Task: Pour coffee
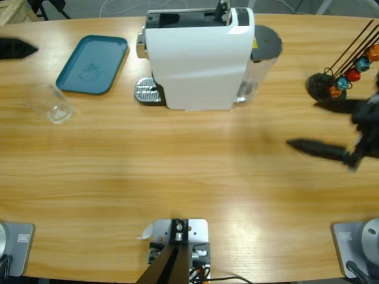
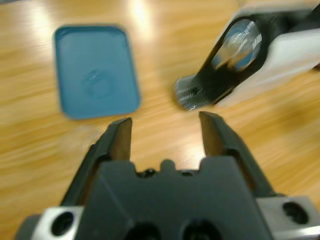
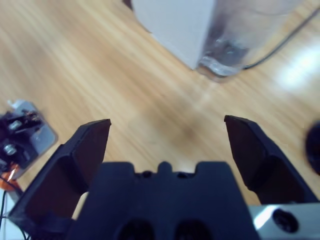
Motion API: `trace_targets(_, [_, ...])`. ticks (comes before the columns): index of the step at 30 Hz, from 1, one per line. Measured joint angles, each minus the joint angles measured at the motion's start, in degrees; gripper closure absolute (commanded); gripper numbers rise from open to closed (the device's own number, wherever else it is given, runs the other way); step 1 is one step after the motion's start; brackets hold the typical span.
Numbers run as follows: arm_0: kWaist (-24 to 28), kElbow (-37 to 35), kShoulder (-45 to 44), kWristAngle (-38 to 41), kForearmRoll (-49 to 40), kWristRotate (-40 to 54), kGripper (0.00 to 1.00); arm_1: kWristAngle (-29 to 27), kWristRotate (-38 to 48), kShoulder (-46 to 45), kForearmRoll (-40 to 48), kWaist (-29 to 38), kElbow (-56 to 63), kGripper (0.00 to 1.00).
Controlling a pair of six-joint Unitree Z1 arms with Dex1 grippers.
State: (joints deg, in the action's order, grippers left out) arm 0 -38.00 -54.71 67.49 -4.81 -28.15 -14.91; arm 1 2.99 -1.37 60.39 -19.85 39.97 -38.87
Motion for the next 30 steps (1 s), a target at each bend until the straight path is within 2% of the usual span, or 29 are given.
trace_targets(3, [-1.1, 1.1, -2.2, -3.4, -3.1, 0.9, 0.000, -7.7, 0.5, 5.1, -11.6, 0.0, -10.8, 0.010])
trace_targets(5, [-1.4, 3.3, -5.0, -3.9, -3.3, 0.9, 0.001, -10.8, 2.0, 8.3, -13.5, 0.0, -13.6, 0.140])
trace_targets(7, [-1.5, 5.4, -8.2, -4.0, -3.3, 0.9, 0.004, -11.3, 4.6, 10.0, -12.6, -2.0, -13.8, 0.217])
trace_targets(9, [-1.6, 7.5, -10.8, -4.0, -3.3, 0.9, 0.004, -9.3, 7.6, 10.8, -9.8, -6.1, -12.4, 0.270])
trace_targets(11, [-1.6, 9.3, -12.2, -4.0, -3.3, 0.8, 0.004, -7.8, 11.3, 10.6, -6.3, -10.3, -10.0, 0.411])
trace_targets(13, [-1.6, 10.5, -13.0, -4.0, -3.3, 0.5, 0.004, -7.1, 14.5, 9.8, -3.4, -13.7, -8.3, 0.611])
trace_targets(14, [-1.6, 10.9, -13.3, -3.9, -3.3, 0.5, 0.004, -7.1, 15.3, 9.1, -2.7, -14.4, -7.9, 0.646])
trace_targets(17, [-1.6, 11.4, -13.9, -3.9, -3.3, 0.5, 0.004, -9.9, 16.3, 5.3, -1.5, -15.4, -6.6, 0.648])
trace_targets(22, [-1.6, 11.5, -14.0, -3.5, -3.3, 0.5, 0.004, -13.4, 16.7, -4.5, 0.2, -15.7, -1.8, 0.621])
trace_targets(23, [-1.6, 11.5, -14.0, -3.4, -3.3, 0.5, 0.004, -13.8, 16.7, -6.1, 0.3, -15.4, -1.3, 0.496])
trace_targets(24, [-1.6, 11.5, -14.0, -3.4, -3.3, 0.5, 0.004, -14.1, 16.3, -7.2, 0.3, -14.9, -1.2, 0.429])
trace_targets(25, [-1.6, 11.5, -13.9, -3.4, -3.3, 0.5, 0.004, -14.2, 15.7, -7.8, 0.4, -13.9, -1.2, 0.266])
trace_targets(26, [-1.6, 11.5, -13.9, -3.4, -3.3, 0.5, 0.004, -14.2, 14.9, -7.9, 0.6, -12.9, -1.2, 0.145])
trace_targets(28, [-1.6, 11.6, -13.9, -3.4, -3.3, 0.5, 0.000, -14.2, 13.6, -7.9, 1.1, -11.6, -1.1, 0.023])
trace_targets(30, [-1.6, 11.9, -13.9, -3.4, -3.0, 0.5, 0.000, -14.6, 12.9, -7.9, 1.9, -11.3, -1.1, 0.000])
